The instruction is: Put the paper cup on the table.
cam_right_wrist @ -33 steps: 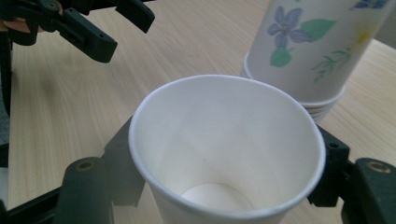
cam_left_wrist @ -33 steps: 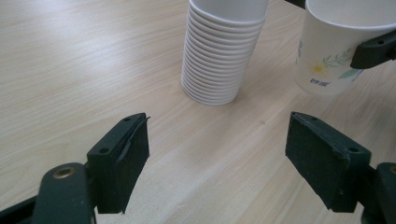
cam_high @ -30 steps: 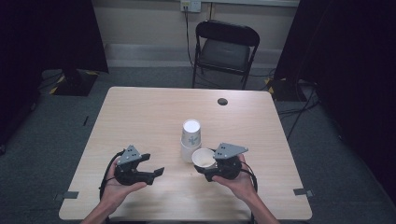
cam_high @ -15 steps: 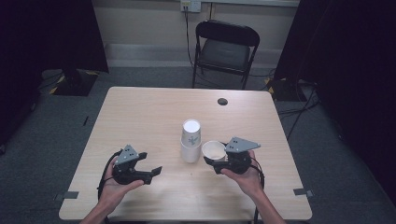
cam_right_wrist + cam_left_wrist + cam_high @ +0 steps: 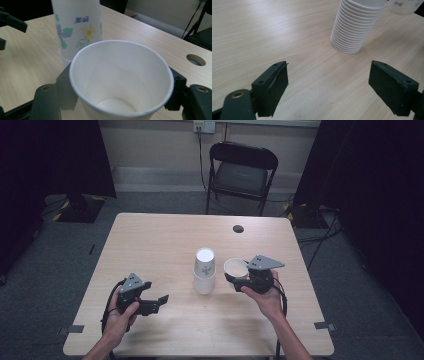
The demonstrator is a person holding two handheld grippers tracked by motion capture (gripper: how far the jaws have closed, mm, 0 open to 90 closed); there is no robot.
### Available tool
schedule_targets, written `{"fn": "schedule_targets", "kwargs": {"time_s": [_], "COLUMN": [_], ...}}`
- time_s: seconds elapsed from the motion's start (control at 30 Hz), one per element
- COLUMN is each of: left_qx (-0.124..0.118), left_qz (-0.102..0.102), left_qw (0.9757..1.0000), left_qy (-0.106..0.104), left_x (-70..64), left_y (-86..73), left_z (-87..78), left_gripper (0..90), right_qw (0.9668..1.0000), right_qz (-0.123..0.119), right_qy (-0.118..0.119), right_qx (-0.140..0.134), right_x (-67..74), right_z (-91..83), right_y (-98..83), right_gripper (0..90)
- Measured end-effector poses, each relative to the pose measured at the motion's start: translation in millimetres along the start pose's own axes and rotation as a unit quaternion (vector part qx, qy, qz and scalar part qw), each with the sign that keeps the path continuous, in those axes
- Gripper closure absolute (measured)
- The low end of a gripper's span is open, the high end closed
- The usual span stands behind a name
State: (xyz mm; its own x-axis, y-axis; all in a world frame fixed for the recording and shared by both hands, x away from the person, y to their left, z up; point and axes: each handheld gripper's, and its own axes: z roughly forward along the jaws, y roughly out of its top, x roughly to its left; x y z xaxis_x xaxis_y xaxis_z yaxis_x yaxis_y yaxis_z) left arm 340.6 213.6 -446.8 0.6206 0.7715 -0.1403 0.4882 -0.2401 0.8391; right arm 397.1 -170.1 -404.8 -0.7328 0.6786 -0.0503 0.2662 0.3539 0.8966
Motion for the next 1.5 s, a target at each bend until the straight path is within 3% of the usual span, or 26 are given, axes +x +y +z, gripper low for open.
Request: {"fn": "schedule_targets", "kwargs": {"time_s": [0.13,0.27,0.43,0.83,1.17,1.5], "left_qx": [-0.004,-0.025,-0.028,-0.017,-0.009,-0.011], "left_qz": [0.007,0.016,0.008,0.013,0.014,0.013], "left_qw": [1.0,0.9994,0.9989,0.9992,0.9992,0.9988], "left_qy": [-0.001,0.019,0.038,0.035,0.035,0.045], "left_x": [0.9,1.5,3.7,4.8,4.4,4.1], "left_y": [-2.0,-3.2,-2.7,-3.5,-5.4,-9.1], "left_z": [-1.0,-3.7,-3.1,2.5,4.8,-1.7], "left_gripper": [15.8,15.7,15.7,15.9,15.9,15.8], "right_qw": [1.0,0.9999,0.9995,0.9973,0.9952,0.9937], "right_qz": [0.004,0.008,0.018,0.021,0.047,0.052], "right_qy": [-0.005,-0.013,-0.026,-0.07,-0.081,-0.087], "right_qx": [0.001,0.002,0.0,0.01,0.028,0.046], "right_x": [-7.5,-15.0,-26.7,-52.6,-74.0,-76.5], "right_z": [4.0,9.1,13.8,25.1,46.4,67.3], "right_y": [-0.6,-2.3,-4.2,-3.5,-12.9,-26.6], "right_gripper": [30.1,30.1,30.1,29.7,29.7,29.0]}}
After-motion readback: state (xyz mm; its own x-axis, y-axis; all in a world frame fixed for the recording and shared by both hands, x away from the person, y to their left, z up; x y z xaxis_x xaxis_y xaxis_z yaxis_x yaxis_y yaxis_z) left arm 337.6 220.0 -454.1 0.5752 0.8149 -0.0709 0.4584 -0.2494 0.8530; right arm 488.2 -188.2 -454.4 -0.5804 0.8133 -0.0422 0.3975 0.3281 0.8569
